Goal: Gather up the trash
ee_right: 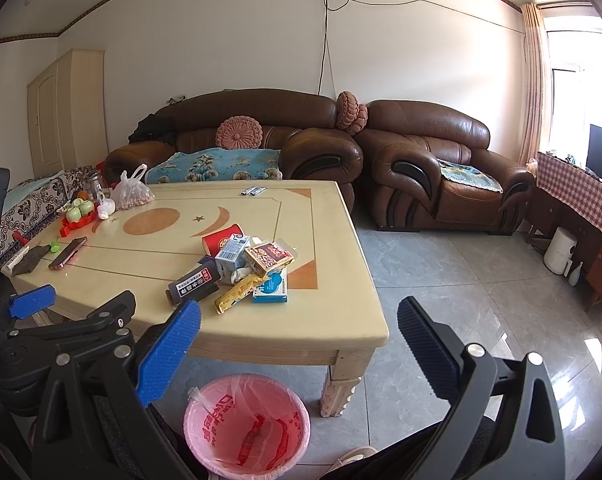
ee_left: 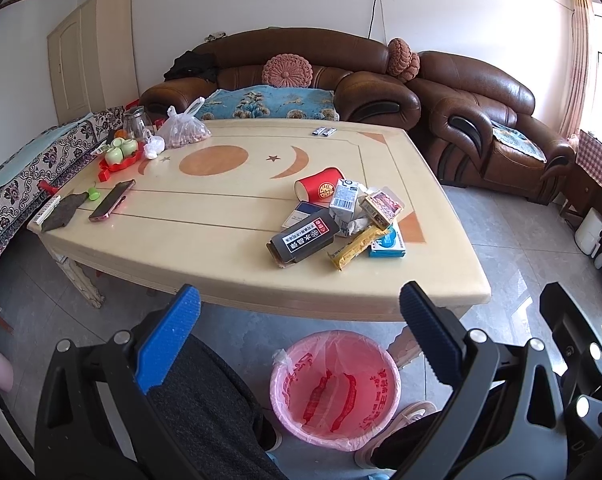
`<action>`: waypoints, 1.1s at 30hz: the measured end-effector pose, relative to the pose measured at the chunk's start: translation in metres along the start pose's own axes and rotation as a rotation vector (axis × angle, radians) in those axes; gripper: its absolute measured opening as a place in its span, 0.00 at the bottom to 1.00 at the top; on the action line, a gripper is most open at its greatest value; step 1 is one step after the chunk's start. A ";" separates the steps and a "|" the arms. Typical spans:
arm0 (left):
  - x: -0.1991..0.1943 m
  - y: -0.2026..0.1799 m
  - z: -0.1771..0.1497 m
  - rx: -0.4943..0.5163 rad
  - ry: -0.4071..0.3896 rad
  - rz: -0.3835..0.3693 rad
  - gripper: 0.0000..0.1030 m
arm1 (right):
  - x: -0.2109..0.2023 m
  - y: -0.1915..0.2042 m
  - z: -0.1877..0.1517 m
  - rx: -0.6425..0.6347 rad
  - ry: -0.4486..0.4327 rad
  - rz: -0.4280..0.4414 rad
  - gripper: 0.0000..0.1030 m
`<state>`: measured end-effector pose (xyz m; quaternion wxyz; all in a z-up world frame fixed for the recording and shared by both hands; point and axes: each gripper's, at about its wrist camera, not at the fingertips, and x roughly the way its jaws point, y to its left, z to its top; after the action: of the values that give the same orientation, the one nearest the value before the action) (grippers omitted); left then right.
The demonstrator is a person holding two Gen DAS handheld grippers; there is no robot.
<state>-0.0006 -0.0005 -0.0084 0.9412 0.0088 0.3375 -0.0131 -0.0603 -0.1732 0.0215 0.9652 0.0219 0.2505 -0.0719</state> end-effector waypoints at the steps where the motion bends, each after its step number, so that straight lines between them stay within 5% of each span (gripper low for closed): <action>1: 0.001 0.000 0.000 -0.001 0.002 -0.001 0.95 | 0.000 0.000 0.000 0.001 0.001 0.001 0.94; 17: 0.014 -0.002 -0.005 0.009 0.046 0.003 0.95 | 0.015 0.004 -0.008 0.013 0.034 0.009 0.94; 33: 0.076 0.008 0.014 0.046 0.266 -0.064 0.95 | 0.091 -0.007 -0.001 0.023 0.124 0.037 0.94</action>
<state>0.0672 0.0057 -0.0465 0.8868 0.0214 0.4589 -0.0499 0.0163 -0.1921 -0.0238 0.9487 0.0419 0.3083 -0.0554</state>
